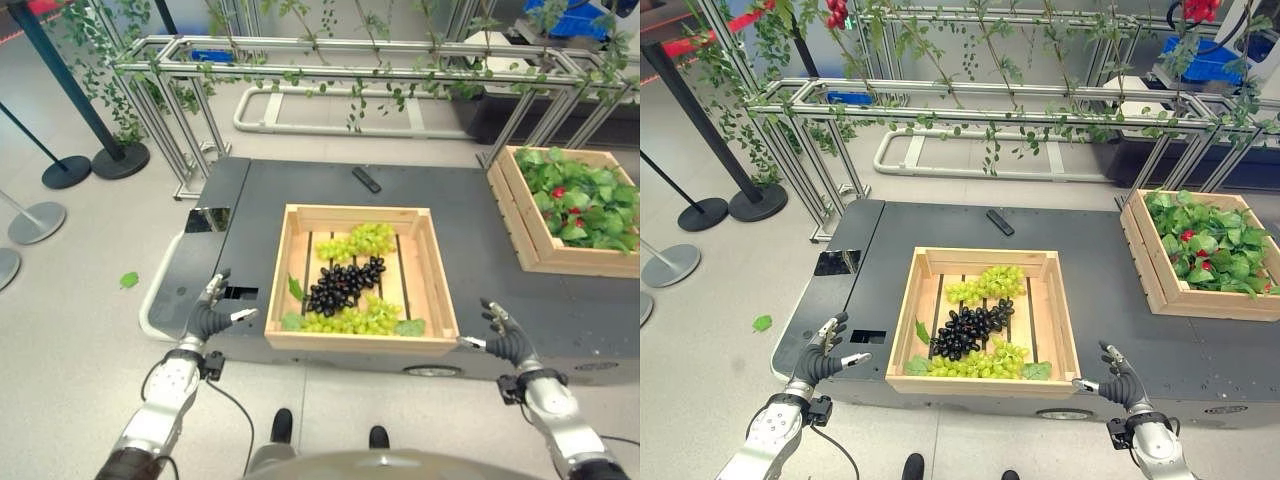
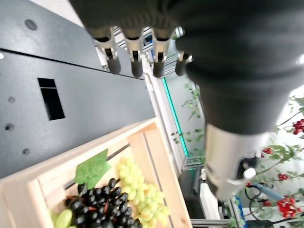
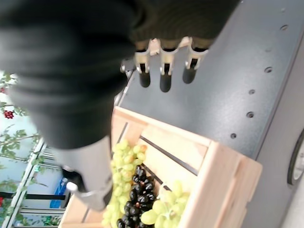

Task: Pick up the fruits from the basket on one side to the basket on the other side

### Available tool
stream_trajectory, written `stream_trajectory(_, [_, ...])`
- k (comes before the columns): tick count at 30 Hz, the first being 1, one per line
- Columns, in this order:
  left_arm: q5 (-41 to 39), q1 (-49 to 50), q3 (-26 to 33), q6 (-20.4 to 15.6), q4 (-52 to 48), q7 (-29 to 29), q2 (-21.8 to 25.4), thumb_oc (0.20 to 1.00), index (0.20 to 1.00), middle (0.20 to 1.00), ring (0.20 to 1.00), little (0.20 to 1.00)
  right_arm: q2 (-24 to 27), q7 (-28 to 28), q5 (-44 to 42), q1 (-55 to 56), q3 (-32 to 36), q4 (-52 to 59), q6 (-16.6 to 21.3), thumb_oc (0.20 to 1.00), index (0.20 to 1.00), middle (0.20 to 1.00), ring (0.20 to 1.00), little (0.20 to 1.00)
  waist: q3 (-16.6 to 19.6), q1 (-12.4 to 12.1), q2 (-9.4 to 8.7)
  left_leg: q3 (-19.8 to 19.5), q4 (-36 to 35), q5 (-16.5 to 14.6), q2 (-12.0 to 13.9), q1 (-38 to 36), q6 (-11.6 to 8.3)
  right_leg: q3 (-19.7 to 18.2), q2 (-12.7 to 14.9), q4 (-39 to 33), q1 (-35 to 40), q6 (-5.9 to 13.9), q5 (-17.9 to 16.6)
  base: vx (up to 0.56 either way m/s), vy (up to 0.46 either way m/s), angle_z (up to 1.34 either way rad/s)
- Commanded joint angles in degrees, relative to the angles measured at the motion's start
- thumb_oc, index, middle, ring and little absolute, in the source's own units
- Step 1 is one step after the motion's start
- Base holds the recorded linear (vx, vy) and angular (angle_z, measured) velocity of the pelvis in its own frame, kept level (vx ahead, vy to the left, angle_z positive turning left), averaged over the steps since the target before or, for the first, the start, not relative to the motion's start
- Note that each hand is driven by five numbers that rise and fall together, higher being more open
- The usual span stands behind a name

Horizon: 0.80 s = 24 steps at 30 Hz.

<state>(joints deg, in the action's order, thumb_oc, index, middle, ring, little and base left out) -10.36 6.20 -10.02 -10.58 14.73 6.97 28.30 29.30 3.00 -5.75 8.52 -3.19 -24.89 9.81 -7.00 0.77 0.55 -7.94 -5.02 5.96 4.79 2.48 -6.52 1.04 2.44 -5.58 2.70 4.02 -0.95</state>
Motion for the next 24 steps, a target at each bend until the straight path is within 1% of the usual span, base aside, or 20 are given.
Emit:
stream_trajectory(1, [-1.6, -2.4, 1.5, -2.7, -0.9, 0.1, 1.5, 1.000, 1.000, 1.000, 1.000, 1.000, 0.6, 0.8, -1.2, -0.3, 1.5, 3.9, 2.5, 1.000, 1.000, 1.000, 1.000, 1.000, 2.1, 0.3, -3.16, 0.6, 1.2, -3.8, -2.3, -1.2, 2.33, 0.7, 2.7, 1.9, -2.3, 3.57, -0.3, 0.00, 0.000, 0.00])
stream_trajectory(10, [-2.2, -0.8, 2.5, -2.4, -0.6, -0.2, 1.1, 1.000, 1.000, 1.000, 1.000, 1.000, -0.1, 0.6, -0.8, -0.2, 1.8, 3.5, 2.3, 1.000, 1.000, 1.000, 1.000, 1.000, 2.7, 0.5, -3.02, 1.8, 1.1, -5.2, -2.8, -3.3, 3.02, -0.3, 3.3, 2.5, -1.5, 3.79, 0.1, 0.03, 0.019, -0.05])
stream_trajectory(11, [-2.0, -0.7, 2.8, -2.3, -0.4, -0.1, 1.1, 1.000, 1.000, 1.000, 1.000, 1.000, -0.1, 0.6, -0.7, -0.2, 1.8, 3.4, 2.3, 1.000, 1.000, 1.000, 1.000, 1.000, 2.8, 0.5, -3.15, 1.8, 1.3, -4.9, -2.9, -3.0, 3.05, -0.5, 3.4, 2.7, -1.9, 3.82, -0.2, 0.04, 0.011, -0.09])
stream_trajectory(12, [-2.0, -0.7, 2.7, -2.3, -0.4, -0.1, 1.1, 1.000, 1.000, 1.000, 1.000, 1.000, -0.1, 0.6, -0.7, -0.2, 1.8, 3.4, 2.3, 1.000, 1.000, 1.000, 1.000, 1.000, 2.9, 0.5, -3.09, 1.9, 1.1, -5.3, -2.8, -3.3, 3.06, -0.5, 3.4, 2.5, -1.5, 3.81, 0.1, 0.01, 0.009, -0.05])
stream_trajectory(18, [-1.1, 0.0, 3.6, -2.2, -0.1, 0.3, 1.2, 1.000, 1.000, 1.000, 1.000, 1.000, -0.3, 0.6, -0.7, -0.1, 2.3, 3.7, 2.4, 1.000, 1.000, 1.000, 1.000, 1.000, 3.0, 0.7, -3.42, 2.3, 1.1, -5.3, -2.8, -3.9, 3.18, -0.9, 3.4, 2.8, -1.4, 3.80, 0.0, 0.02, 0.002, -0.01])
stream_trajectory(24, [-1.2, 0.3, 4.6, -2.2, -0.3, 0.0, 2.0, 1.000, 1.000, 1.000, 1.000, 1.000, 1.4, 0.4, 0.0, -0.5, 3.1, 4.3, 2.6, 1.000, 1.000, 1.000, 1.000, 1.000, 2.4, 0.8, -3.84, 2.3, 1.0, -5.3, -2.5, -3.8, 3.15, -1.3, 3.3, 3.2, -2.0, 3.86, 0.2, 0.00, 0.000, 0.00])
